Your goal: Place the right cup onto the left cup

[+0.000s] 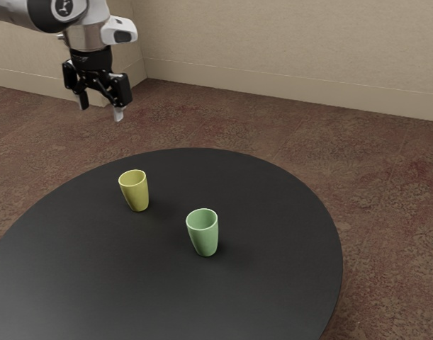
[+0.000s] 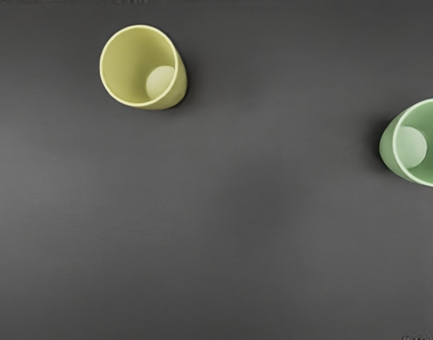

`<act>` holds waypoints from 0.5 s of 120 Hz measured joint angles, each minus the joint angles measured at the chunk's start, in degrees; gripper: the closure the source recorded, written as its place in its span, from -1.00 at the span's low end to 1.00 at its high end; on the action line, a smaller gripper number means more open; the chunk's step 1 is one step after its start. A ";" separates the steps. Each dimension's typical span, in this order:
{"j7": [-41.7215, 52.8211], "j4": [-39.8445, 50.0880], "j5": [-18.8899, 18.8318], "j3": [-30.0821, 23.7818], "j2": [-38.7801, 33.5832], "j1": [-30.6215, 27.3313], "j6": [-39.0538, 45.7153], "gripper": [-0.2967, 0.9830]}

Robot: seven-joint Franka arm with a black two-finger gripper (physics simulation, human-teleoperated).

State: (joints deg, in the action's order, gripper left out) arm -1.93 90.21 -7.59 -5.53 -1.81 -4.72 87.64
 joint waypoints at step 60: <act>0.22 -0.19 0.08 -6.12 5.61 -1.69 5.24 -0.54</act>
State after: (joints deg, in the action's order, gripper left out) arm -1.71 90.02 -7.51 -11.65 3.80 -6.41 92.88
